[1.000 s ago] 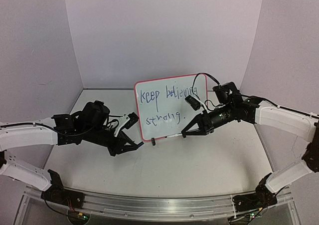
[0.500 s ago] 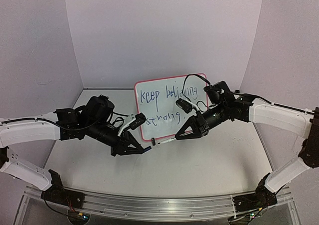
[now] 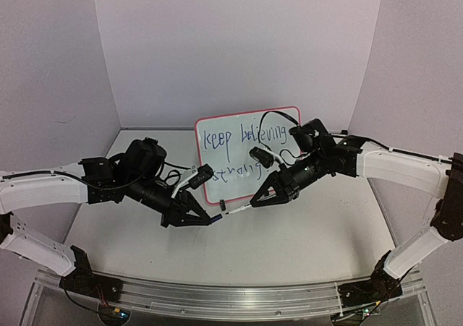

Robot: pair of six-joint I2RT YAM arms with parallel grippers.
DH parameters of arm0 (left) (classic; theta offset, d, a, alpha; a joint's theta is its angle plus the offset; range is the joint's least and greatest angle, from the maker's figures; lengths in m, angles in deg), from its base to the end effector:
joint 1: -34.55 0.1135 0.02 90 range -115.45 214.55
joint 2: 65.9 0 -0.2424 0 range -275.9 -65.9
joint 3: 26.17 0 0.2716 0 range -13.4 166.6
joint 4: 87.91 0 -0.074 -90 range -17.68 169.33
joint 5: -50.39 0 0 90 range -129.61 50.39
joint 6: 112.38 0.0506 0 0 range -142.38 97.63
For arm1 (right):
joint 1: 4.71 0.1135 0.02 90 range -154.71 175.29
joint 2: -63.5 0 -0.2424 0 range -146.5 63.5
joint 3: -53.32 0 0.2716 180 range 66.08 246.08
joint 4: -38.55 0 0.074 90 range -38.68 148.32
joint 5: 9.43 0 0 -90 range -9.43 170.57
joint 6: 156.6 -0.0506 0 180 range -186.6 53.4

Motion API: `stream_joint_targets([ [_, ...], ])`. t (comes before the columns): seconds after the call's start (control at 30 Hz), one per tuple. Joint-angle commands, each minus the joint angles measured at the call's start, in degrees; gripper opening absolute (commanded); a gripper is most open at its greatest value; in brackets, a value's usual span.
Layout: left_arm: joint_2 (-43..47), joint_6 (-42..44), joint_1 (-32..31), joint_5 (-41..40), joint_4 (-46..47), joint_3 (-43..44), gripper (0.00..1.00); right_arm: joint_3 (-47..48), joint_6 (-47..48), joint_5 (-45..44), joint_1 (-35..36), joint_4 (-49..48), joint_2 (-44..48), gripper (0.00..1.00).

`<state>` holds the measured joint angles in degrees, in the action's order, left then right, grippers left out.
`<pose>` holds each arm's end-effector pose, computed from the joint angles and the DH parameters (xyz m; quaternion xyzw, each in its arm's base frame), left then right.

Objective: Write a sentence on the whiteboard
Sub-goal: Insert the whiteboard marker without the cap into the whiteboard marker.

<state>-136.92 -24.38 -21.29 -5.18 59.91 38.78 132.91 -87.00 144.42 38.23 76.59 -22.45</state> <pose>0.1460 -0.2661 0.2424 0.5043 0.7078 -0.4347 0.2361 0.2191 0.2660 0.2578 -0.3539 0.7273 0.5876 0.0240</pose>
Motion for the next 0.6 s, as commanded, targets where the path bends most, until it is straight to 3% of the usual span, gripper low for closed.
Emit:
stream_joint_targets([
  [0.0,-0.49,-0.55,-0.33,1.66,2.24,2.30,0.00,2.57,0.94,-0.22,0.72,0.21,-0.53,0.00],
  [0.57,-0.23,-1.13,-0.86,1.78,3.00,2.45,0.00,3.19,1.07,-0.56,2.28,0.64,-1.32,0.00],
])
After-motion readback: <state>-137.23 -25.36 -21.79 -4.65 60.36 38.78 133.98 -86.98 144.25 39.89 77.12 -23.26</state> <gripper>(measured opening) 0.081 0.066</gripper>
